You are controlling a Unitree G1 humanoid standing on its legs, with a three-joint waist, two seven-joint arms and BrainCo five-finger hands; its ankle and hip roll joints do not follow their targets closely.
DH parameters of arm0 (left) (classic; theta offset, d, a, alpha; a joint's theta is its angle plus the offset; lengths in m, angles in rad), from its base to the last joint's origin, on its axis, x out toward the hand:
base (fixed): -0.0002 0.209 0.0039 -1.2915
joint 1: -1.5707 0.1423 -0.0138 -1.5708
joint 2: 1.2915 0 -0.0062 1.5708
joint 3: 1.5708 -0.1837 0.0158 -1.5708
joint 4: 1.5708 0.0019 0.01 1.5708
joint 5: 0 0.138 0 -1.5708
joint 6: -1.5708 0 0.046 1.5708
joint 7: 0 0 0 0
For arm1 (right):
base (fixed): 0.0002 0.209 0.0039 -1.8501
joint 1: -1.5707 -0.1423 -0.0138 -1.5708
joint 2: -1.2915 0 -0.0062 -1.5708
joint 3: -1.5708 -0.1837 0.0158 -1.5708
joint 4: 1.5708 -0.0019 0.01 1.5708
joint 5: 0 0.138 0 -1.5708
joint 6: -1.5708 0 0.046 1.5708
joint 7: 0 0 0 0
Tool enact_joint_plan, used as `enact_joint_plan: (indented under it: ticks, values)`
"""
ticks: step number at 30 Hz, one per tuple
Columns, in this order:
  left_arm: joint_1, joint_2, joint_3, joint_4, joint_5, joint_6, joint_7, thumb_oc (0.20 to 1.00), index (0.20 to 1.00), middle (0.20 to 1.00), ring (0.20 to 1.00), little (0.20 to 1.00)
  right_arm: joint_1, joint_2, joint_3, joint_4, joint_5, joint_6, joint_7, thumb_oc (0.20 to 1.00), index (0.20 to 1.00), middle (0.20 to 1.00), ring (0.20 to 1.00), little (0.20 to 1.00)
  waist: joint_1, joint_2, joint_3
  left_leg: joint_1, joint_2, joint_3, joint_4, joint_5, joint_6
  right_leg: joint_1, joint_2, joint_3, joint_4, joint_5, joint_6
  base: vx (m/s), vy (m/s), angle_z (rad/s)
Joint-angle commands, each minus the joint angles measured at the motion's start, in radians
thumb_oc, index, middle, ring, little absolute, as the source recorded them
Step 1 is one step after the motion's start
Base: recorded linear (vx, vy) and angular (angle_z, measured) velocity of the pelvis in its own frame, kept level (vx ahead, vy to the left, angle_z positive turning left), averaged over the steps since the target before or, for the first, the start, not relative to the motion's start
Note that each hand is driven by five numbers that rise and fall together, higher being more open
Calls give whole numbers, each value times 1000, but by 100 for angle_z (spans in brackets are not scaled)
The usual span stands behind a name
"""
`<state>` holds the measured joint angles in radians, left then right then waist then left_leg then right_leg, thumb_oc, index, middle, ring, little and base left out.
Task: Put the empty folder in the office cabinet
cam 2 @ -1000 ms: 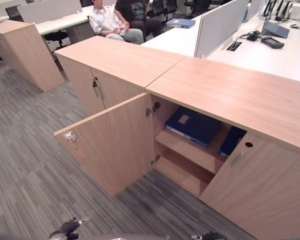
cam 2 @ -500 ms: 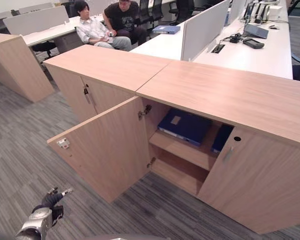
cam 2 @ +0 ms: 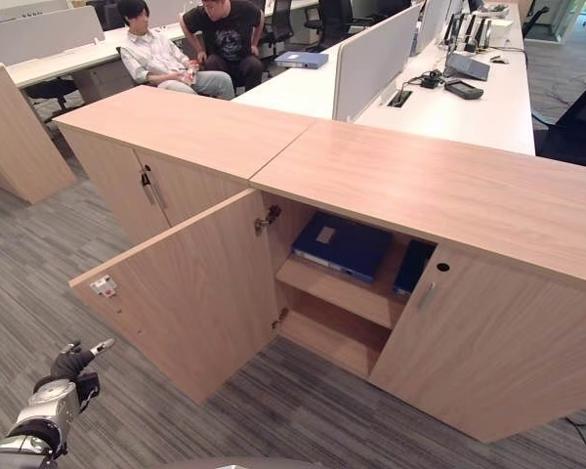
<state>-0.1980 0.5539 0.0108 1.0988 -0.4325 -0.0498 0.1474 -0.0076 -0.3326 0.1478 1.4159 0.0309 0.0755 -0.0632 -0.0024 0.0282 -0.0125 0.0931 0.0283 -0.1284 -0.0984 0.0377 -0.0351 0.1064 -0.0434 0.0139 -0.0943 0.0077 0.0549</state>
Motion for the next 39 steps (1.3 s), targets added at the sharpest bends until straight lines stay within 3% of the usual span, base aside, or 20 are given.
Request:
enact_joint_plan:
  ticks: [1, 14, 25, 31, 37, 39]
  values:
    - [-118, 67, 68, 73, -44, -36, 13, 1000, 1000, 1000, 1000, 1000, -10, -6, 2, 31, 62, -5, 6, 1000, 1000, 1000, 1000, 1000, -3, -14, -10, 27, -68, 6, 11, -110, 33, -14, 19, -59, 7, -41, 42, 8, 6, -4]
    - [-205, 104, 30, 10, -76, -47, 11, 1000, 1000, 1000, 1000, 1000, -15, -10, -12, 34, 100, -5, 16, 1000, 1000, 1000, 1000, 1000, -11, -21, -6, 31, -64, 34, 11, -117, 33, -20, 20, -46, 7, -32, 51, 0, 10, -7]
    - [-332, -13, -136, -13, -57, -46, -21, 1000, 1000, 1000, 1000, 1000, -54, -18, 1, 48, 116, 1, 16, 1000, 1000, 1000, 1000, 1000, -30, -19, -17, 37, -66, 47, 11, -125, 35, -17, 16, -38, 7, -33, 55, -1, 1, -1]
    - [-369, -86, -275, -157, 15, -50, -63, 1000, 1000, 1000, 1000, 1000, -62, -9, 10, 57, 113, 5, 14, 1000, 1000, 1000, 1000, 1000, -37, -15, -20, 38, -69, 47, 11, -127, 36, -16, 12, -41, 7, -31, 57, -1, 1, 1]
    - [-368, -146, -318, -245, 28, -53, -78, 1000, 1000, 1000, 1000, 1000, -62, -5, 3, 69, 106, 9, 14, 1000, 1000, 1000, 1000, 1000, -41, -13, -19, 38, -69, 42, 11, -131, 37, -14, 9, -48, 7, -35, 57, -3, -1, 3]
    - [-333, -176, -328, -363, -10, -66, -94, 1000, 1000, 1000, 1000, 1000, -68, -6, -1, 76, 94, 15, 12, 1000, 1000, 1000, 1000, 1000, -40, -13, -15, 37, -69, 37, 11, -133, 37, -14, 8, -52, 7, -37, 57, -12, -7, 6]
